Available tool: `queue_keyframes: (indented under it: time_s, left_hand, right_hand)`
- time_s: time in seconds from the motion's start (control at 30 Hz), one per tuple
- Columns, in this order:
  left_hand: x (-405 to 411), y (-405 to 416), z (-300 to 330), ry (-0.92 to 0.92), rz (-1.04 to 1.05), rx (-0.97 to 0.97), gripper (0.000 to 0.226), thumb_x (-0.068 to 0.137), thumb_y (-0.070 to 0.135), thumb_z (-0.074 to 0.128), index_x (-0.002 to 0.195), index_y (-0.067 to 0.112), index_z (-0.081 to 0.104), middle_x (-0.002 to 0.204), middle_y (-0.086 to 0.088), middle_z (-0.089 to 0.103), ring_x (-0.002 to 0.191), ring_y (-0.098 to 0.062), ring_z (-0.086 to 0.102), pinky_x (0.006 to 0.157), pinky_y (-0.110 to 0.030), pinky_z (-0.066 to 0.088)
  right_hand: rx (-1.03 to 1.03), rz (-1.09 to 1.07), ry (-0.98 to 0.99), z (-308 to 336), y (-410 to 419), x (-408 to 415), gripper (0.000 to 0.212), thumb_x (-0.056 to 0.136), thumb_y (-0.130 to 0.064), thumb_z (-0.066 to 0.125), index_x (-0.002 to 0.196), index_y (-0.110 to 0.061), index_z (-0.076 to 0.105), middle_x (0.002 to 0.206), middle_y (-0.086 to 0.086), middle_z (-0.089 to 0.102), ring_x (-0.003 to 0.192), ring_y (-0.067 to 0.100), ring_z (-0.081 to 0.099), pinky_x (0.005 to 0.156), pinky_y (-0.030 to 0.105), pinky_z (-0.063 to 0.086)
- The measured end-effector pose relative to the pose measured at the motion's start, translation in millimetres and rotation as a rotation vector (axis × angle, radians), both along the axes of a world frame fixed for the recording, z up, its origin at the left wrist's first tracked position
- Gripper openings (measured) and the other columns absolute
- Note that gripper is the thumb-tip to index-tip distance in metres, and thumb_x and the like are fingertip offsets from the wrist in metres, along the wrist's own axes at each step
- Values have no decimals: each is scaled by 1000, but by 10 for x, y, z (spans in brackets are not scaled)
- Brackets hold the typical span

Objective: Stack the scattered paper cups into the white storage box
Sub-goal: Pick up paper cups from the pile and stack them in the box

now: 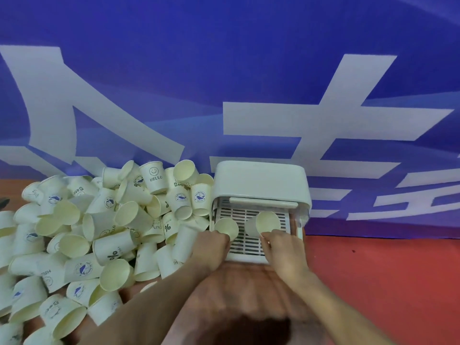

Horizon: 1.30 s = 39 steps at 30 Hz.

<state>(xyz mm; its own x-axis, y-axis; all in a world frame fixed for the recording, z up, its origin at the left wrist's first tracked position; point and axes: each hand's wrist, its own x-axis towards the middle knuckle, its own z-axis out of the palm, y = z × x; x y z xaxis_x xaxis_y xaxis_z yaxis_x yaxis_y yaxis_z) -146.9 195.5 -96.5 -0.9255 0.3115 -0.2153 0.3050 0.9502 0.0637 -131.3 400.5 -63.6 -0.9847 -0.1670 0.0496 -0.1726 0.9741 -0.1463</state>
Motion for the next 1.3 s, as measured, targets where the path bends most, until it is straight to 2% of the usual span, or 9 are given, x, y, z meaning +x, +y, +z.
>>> queue_keyframes:
  time_s: [0.13,0.33,0.47,0.67,0.8,0.93,1.07,1.13,1.3]
  left_hand:
    - [-30,15,-17,-50,48,-9,30,97,29,41,100,16,68,96,-11,70,86,-33,64,65,-33,38]
    - [30,28,101,-86,14,-69,26,94,24,44,102,13,66,102,-12,69,93,-33,63,66,-32,34]
    - [158,10,139,-88,-6,-31,25,91,21,45,100,13,67,98,-11,69,89,-32,64,66,-30,37]
    - [322,-129,189,-27,-27,59,36,92,36,45,122,22,60,103,-7,69,94,-29,64,71,-31,40]
    - [380,-336,210,48,24,104,36,92,40,42,120,24,60,96,-7,69,88,-30,64,71,-33,44]
    - [357,-520,228,95,77,149,40,92,44,37,117,25,62,94,-8,70,83,-32,65,71,-34,49]
    - [306,-654,223,108,99,163,36,92,48,41,114,28,62,95,-5,70,85,-28,65,72,-33,48]
    - [274,-711,223,108,110,147,37,93,48,43,119,29,61,99,-7,70,90,-30,64,74,-33,44]
    - [208,-874,220,85,129,130,42,95,48,42,130,31,55,104,-8,70,93,-32,64,74,-33,42]
  right_hand:
    - [-27,63,51,-36,-51,-38,21,68,-21,84,59,-23,65,50,-2,52,39,22,54,36,24,33]
    - [-57,93,69,33,-194,32,13,79,-26,64,67,-24,70,54,-3,55,43,23,56,39,27,38]
    - [9,126,60,157,-296,142,10,71,-24,76,64,-25,69,53,-4,55,41,23,55,38,28,40]
    - [130,173,14,302,-459,237,27,53,-23,90,51,-24,63,46,-3,49,34,22,50,39,22,25]
    - [192,217,-11,263,-569,226,28,51,-20,90,49,-23,62,46,-4,49,33,21,50,35,23,32]
    - [262,229,-38,176,-685,133,29,45,-19,90,46,-24,62,44,-4,50,33,18,50,39,21,21]
    - [354,249,-118,61,-771,62,7,80,-15,68,78,-20,73,74,0,66,66,24,66,52,29,35]
    - [364,250,-196,5,-788,26,22,91,-11,50,97,-16,70,97,3,67,89,28,66,63,31,36]
    - [327,199,-347,-40,-882,-34,24,94,-14,45,104,-18,67,106,2,66,97,26,64,70,32,42]
